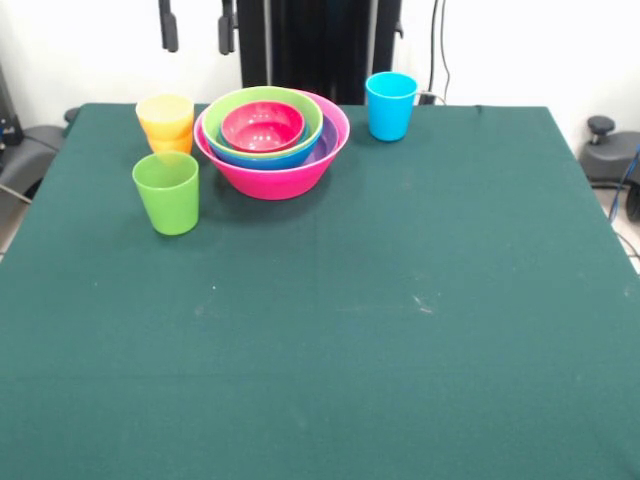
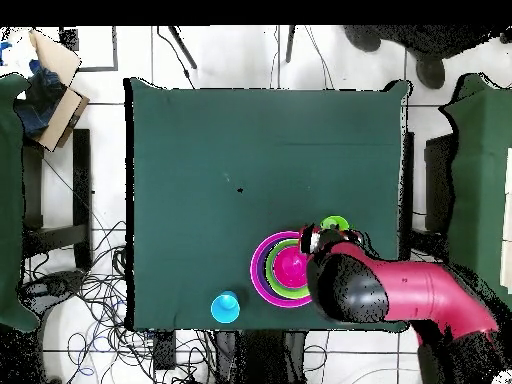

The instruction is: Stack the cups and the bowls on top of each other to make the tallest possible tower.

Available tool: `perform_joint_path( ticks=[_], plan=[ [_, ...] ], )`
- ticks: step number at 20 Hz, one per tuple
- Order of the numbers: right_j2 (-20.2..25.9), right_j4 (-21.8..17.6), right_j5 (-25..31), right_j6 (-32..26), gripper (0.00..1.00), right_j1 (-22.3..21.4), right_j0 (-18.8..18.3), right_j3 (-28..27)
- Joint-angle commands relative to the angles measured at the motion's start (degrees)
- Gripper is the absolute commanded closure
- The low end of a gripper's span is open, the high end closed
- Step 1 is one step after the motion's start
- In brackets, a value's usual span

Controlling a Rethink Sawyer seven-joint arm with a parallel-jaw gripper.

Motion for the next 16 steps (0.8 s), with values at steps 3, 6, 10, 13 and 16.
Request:
perform_joint_path(
  ticks=[3,6,10,13,16],
  plan=[
    [6.18,-0.13,8.77,-10.21,0.00,4.98,-0.17,-7.06],
    [5.77,-1.47,9.17,-9.77,0.00,6.86,0.54,-9.14],
    [5.33,-2.95,10.27,-10.18,0.00,9.26,1.16,-12.08],
    [4.58,-4.02,10.41,-10.13,0.00,10.63,1.52,-13.28],
    [4.29,-3.70,11.01,-10.15,0.00,9.57,0.82,-12.40]
  ],
)
